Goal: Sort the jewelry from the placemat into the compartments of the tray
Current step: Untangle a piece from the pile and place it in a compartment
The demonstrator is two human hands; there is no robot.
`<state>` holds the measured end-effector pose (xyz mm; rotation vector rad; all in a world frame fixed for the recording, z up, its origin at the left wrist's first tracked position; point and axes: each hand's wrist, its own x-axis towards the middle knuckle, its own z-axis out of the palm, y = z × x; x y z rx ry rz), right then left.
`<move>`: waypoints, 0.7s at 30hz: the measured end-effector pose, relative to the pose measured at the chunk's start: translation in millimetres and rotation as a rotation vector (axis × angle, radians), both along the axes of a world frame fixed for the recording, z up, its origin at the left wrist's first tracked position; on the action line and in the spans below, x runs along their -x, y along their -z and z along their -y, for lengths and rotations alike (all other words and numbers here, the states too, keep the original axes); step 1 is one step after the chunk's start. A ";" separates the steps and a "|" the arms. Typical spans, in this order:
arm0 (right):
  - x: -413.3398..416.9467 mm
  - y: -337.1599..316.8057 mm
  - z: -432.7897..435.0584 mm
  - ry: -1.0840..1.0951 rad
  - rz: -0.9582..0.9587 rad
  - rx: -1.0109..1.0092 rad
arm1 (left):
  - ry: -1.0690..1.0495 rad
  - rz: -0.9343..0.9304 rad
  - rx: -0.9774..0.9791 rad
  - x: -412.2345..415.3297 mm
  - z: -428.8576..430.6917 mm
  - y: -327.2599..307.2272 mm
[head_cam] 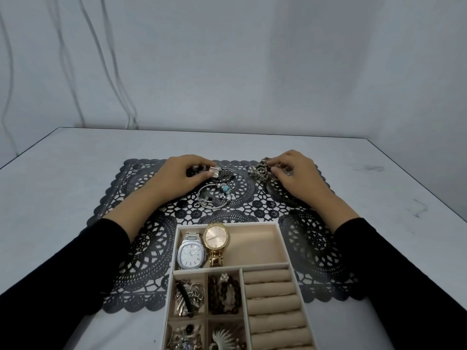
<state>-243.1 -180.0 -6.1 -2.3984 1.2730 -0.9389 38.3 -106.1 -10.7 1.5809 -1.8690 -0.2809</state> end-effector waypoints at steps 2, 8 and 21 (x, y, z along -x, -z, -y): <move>0.1 -0.8 -1.2 -0.004 0.023 -0.012 | 0.030 0.018 0.022 5.0 1.5 -3.0; 1.8 1.4 -4.6 -0.021 0.132 -0.092 | 0.173 0.028 0.012 31.8 17.3 -19.9; 10.6 4.5 9.1 -0.010 0.352 -0.263 | 0.333 0.123 -0.067 63.9 58.1 -17.2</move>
